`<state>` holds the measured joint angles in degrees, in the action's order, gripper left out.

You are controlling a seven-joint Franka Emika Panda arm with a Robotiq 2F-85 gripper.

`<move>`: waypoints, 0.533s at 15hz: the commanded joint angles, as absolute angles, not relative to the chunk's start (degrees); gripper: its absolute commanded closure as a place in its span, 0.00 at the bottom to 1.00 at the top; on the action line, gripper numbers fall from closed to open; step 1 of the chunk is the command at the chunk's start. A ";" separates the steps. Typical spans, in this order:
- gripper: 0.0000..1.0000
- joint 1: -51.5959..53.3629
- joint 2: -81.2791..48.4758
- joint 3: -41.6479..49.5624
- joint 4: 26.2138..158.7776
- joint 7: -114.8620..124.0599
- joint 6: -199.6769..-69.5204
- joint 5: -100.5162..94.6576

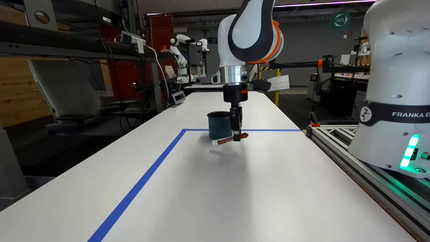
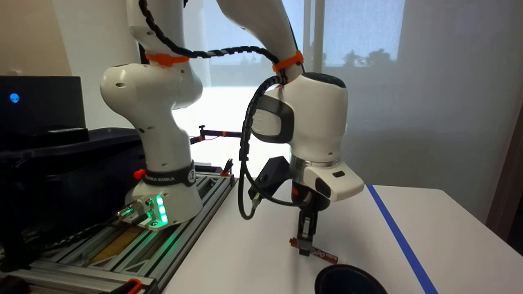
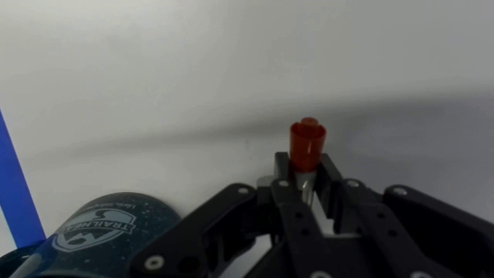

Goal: Take the marker out of the mug.

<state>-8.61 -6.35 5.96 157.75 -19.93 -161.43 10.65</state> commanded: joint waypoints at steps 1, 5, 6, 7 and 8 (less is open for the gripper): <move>0.95 -10.29 -9.82 3.97 157.74 -26.74 -167.19 15.38; 0.95 -11.62 -12.76 2.58 157.68 -29.86 -170.81 16.38; 0.95 -11.64 -13.26 2.68 157.65 -30.08 -171.50 15.83; 0.95 -11.98 -13.58 2.30 157.64 -30.58 -171.89 15.97; 0.95 -11.02 -14.04 3.44 157.62 -29.74 -172.25 14.44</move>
